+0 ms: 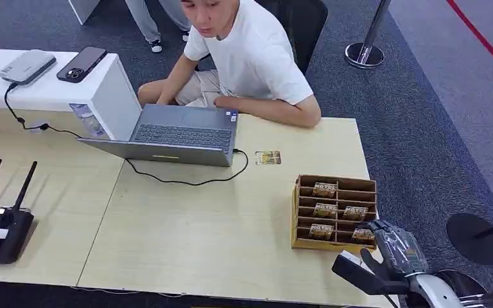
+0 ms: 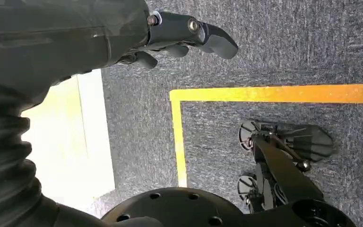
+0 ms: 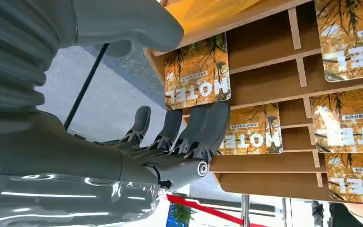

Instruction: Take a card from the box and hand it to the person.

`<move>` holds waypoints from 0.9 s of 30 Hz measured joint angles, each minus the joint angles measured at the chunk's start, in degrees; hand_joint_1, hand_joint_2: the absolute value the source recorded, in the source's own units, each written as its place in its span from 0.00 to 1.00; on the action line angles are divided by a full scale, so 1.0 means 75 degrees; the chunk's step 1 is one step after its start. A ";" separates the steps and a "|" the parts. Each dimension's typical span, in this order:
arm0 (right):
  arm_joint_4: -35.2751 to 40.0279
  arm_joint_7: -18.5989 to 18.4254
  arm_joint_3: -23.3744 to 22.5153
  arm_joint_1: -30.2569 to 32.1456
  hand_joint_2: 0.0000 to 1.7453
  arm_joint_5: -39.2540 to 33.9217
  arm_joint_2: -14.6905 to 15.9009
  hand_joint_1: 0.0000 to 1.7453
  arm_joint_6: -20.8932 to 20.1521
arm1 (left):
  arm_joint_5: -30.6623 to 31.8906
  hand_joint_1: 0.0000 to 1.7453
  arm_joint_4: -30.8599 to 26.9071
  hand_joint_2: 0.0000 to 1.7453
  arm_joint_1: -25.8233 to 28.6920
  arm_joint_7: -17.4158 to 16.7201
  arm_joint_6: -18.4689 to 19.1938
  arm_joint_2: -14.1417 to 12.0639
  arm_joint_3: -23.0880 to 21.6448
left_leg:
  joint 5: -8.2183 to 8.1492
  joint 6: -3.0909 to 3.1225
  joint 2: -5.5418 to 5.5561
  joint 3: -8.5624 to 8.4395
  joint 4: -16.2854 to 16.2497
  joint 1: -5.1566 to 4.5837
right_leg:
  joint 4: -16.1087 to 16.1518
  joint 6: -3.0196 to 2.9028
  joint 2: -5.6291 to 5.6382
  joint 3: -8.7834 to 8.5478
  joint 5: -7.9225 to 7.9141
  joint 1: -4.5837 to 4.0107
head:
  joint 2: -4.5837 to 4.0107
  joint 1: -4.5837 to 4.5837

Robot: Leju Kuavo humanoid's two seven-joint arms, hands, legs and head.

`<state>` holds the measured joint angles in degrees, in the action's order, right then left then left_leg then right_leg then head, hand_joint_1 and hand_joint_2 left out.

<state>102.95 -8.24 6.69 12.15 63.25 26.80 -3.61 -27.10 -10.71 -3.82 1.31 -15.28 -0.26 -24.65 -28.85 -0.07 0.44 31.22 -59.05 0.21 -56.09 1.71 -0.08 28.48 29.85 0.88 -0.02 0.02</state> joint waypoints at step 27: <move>-0.0015 -0.0087 -0.0024 0.0194 1.00 -0.0242 0.0143 0.43 0.0085 | 0.0003 0.00 0.0000 1.00 -0.0002 0.0032 0.0000 0.0000 0.0000 | 0.0000 0.0000 -0.0001 -0.0001 -0.0001 0.0000 | 0.0000 0.0000 0.0000 0.0000 0.0000 0.0000 | 0.0000 0.0000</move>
<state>102.84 -8.89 6.51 13.60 61.44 27.87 -2.97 -27.08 -10.71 -3.83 1.55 -15.28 -0.26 -24.66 -28.85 -0.07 0.44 31.22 -59.05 0.21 -56.09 1.71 -0.08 28.48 29.85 0.88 -0.02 0.02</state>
